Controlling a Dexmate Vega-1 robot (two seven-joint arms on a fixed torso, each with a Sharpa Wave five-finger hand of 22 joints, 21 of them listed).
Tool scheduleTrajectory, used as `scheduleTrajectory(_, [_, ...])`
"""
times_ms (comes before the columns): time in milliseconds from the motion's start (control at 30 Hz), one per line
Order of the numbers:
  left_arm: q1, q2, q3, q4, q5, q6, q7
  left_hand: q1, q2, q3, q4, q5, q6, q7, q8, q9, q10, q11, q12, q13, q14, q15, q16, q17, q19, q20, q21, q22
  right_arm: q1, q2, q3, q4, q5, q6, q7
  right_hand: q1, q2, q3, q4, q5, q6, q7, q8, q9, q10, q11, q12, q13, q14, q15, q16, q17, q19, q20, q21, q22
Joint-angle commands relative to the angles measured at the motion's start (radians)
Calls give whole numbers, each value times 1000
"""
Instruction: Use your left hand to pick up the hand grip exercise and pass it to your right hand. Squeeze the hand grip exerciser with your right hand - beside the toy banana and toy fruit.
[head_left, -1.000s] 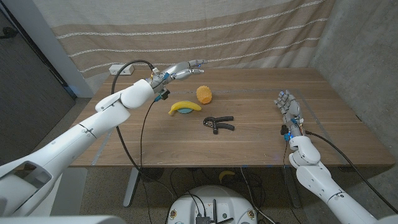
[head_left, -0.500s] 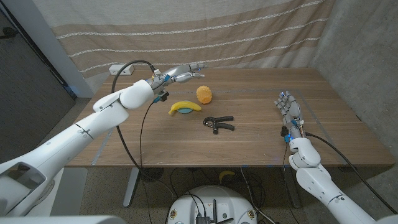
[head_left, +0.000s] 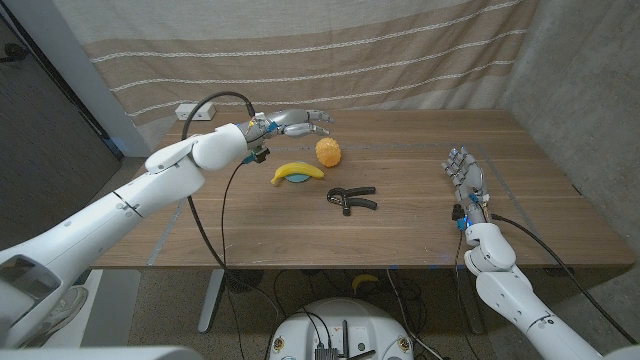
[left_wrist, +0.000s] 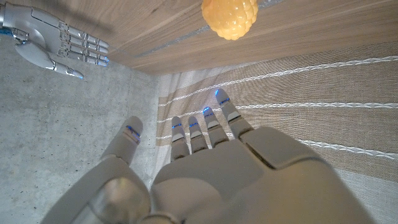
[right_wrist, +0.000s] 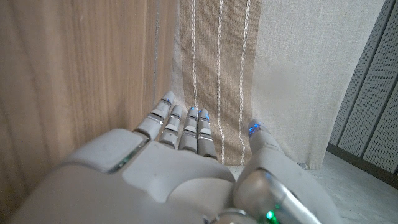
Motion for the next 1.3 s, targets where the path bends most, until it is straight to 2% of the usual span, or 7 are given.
scheduleTrajectory(33, [-25, 22, 36, -72, 148, 98, -55, 36, -9, 6, -21, 1, 29, -2, 12, 4, 17, -8, 1, 3, 5, -15, -1, 3, 9, -14, -6, 3, -5, 7, 0, 3, 1, 7, -1, -8, -2, 4, -2, 5, 15, 3, 1, 3, 12, -3, -2, 6, 12, 1, 0, 2, 11, -2, -3, 2])
scheduleTrajectory(233, [-24, 19, 54, -91, 238, 123, -48, 112, -29, 21, -30, 8, 83, -6, 30, 4, 41, -23, 1, 3, 16, -25, 0, 3, 24, -25, -15, 1, -9, 5, 1, -4, -2, 2, -9, -9, -2, 4, -2, 5, 21, 5, 3, 4, 15, 0, -3, 6, 18, 3, 2, 3, 13, -1, -4, 3])
scheduleTrajectory(333, [-21, 17, 60, -98, 282, 130, -40, 148, -40, 26, -30, 9, 106, -8, 37, 4, 51, -21, 1, 3, 22, -28, 0, 2, 31, -28, -20, 0, -11, 6, 2, -5, -3, 1, -13, -10, -2, 4, -1, 5, 25, 6, 3, 4, 18, 3, -3, 7, 20, 5, 2, 4, 15, 0, -4, 3])
scheduleTrajectory(667, [-12, 8, 77, -110, 420, 129, -12, 269, -92, 36, -33, 9, 152, -49, 48, 4, 82, -56, -2, 3, 40, -50, 0, 2, 71, -61, -31, -2, -14, 5, 5, -3, 0, 2, -12, -12, -2, 5, -1, 5, 36, 12, 5, 4, 29, 7, -1, 8, 26, 6, 5, 7, 20, -1, -4, 3])
scheduleTrajectory(900, [-8, 0, 85, -120, 504, 126, -20, 356, -166, 28, -32, -1, 188, -86, 61, 8, 94, -79, -8, 4, 51, -72, -1, 2, 103, -85, -42, -3, -17, 5, 9, -3, 4, 4, -11, -14, -2, 6, 0, 5, 44, 15, 7, 5, 34, 6, 0, 8, 29, 7, 6, 9, 22, -1, -5, 4])
scheduleTrajectory(1133, [-16, -16, 88, -124, 531, 130, -77, 446, -238, 8, -28, 0, 266, -98, 94, 13, 90, -90, -15, 4, 46, -75, -6, 3, 115, -95, -61, -2, -19, 5, 11, -1, 5, 6, -10, -15, -2, 6, 0, 5, 51, 14, 8, 5, 37, 10, 0, 9, 31, 6, 6, 10, 22, -1, -5, 4])
scheduleTrajectory(1300, [-23, -27, 89, -121, 530, 131, -115, 494, -262, -7, -26, 1, 322, -105, 119, 16, 92, -93, -15, 4, 43, -75, -6, 4, 120, -100, -71, -1, -19, 3, 12, 1, 7, 6, -6, -16, -2, 6, 0, 5, 55, 16, 8, 5, 40, 11, 0, 9, 33, 7, 7, 11, 23, 0, -6, 4])
